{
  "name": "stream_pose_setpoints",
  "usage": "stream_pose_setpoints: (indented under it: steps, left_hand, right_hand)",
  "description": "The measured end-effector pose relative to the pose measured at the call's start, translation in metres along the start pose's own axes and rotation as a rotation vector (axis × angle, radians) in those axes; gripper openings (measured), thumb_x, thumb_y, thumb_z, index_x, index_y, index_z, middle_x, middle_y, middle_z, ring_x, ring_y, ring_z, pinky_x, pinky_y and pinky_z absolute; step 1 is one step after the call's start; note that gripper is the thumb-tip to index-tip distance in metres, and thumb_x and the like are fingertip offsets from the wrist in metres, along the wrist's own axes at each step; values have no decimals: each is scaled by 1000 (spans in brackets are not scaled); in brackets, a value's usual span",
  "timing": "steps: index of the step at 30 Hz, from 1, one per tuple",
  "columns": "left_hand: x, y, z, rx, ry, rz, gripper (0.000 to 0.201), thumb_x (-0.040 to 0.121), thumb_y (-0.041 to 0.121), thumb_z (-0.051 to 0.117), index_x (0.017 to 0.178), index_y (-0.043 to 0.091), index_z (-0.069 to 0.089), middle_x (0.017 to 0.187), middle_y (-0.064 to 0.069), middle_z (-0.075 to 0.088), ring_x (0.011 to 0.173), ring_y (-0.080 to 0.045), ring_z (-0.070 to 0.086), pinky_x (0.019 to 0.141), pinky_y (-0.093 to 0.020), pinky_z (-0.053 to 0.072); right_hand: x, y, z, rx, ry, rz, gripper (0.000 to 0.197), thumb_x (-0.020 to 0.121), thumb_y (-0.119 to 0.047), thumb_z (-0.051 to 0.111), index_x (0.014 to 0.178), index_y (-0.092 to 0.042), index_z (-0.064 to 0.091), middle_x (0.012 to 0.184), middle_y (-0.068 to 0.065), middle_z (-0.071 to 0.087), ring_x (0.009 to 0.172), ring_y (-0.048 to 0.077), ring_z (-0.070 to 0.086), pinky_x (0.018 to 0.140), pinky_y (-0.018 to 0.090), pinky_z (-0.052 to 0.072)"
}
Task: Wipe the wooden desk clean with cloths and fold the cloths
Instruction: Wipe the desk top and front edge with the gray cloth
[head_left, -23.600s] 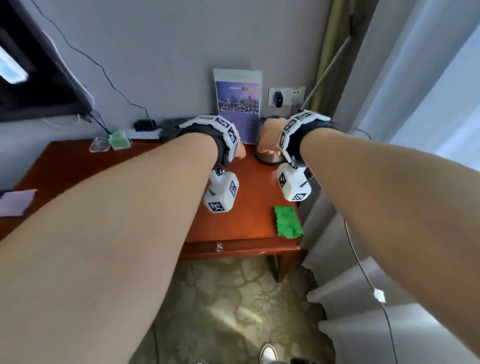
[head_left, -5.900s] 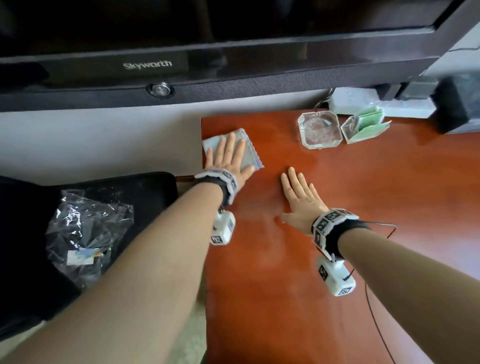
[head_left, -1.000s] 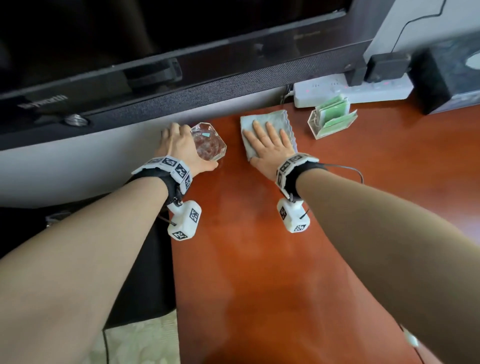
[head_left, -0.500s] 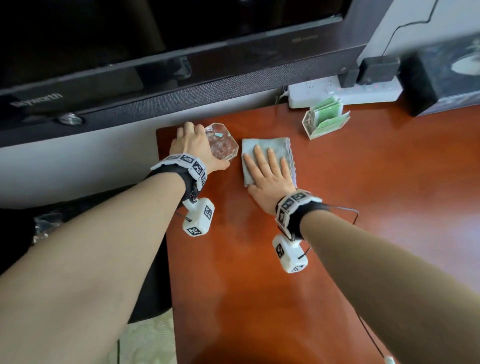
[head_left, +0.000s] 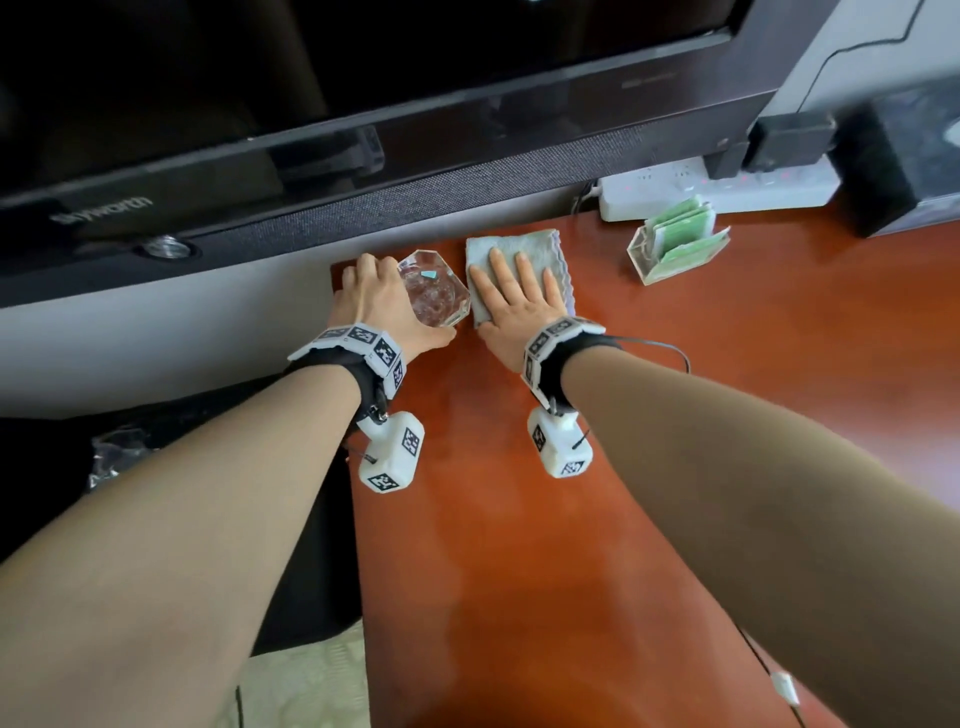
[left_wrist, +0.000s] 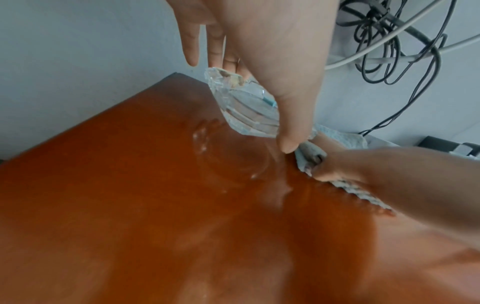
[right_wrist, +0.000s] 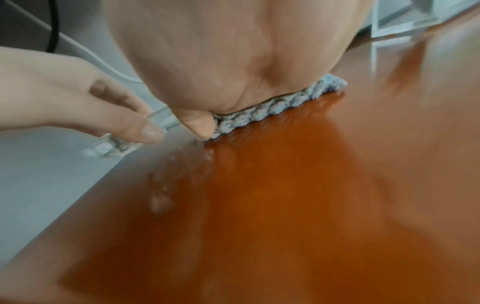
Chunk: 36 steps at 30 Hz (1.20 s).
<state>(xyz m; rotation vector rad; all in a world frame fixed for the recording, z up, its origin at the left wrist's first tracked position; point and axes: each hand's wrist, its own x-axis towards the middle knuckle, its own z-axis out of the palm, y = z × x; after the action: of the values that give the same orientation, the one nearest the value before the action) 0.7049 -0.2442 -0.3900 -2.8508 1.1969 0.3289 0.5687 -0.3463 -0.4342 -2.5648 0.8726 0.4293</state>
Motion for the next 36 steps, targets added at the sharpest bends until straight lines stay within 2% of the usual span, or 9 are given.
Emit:
stream_pose_setpoints:
  steps: [5,9,13,17,21,24,30,36]
  left_hand:
    - [-3,-10,-5,13,-11,-12,104,52,72,76,129,10,44,128,-9,44,123,-29,42,97,-41,42]
    - [-7,-10,-5,27,-31,-30,106,51,72,77,130,9,44,129,-10,44,124,-30,41,96,-43,43]
    - [-7,5,-2,-14,-38,-57,105,51,73,77,128,9,46,126,-10,45,121,-30,44,94,-42,44]
    - [-9,31,2,-36,-31,-26,103,47,76,73,123,12,49,121,-8,47,115,-30,48,88,-41,46]
    - [-8,47,5,-25,-33,50,103,48,76,73,124,13,47,124,-8,47,116,-30,47,88,-41,46]
    - [-6,50,5,-32,-8,55,102,48,75,74,124,13,48,123,-8,47,116,-30,47,88,-41,46]
    - [-1,51,6,-23,24,43,100,49,74,75,123,14,47,123,-7,47,115,-29,47,89,-42,47]
    - [9,62,4,-2,35,42,101,49,76,74,124,14,47,126,-7,47,118,-28,46,91,-43,47]
  right_hand:
    - [19,1,-11,61,-14,4,62,101,-38,23,155,-31,-6,162,-5,-16,148,23,-17,120,46,-10]
    - [-20,9,4,59,33,1,63,100,-39,27,156,-31,-2,163,-4,-11,149,23,-13,120,45,-8]
    - [-73,20,23,53,-7,-26,67,100,-40,29,155,-29,-7,162,-3,-15,149,25,-15,120,46,-8]
    - [-91,25,35,39,-13,-26,71,98,-40,34,155,-29,-6,162,-3,-15,149,25,-15,120,47,-7]
    - [-78,24,31,70,-5,18,67,100,-41,28,155,-29,-7,162,-3,-16,148,25,-17,120,48,-8]
    - [-50,25,14,157,19,76,60,101,-41,24,156,-27,4,163,-2,-11,149,25,-13,120,47,-7]
    - [6,48,-19,164,22,69,62,99,-46,30,155,-34,7,163,-6,-7,150,22,-9,120,45,-6]
    - [14,64,-28,202,14,19,64,98,-41,36,155,-34,7,163,-5,-8,150,23,-11,120,44,-7]
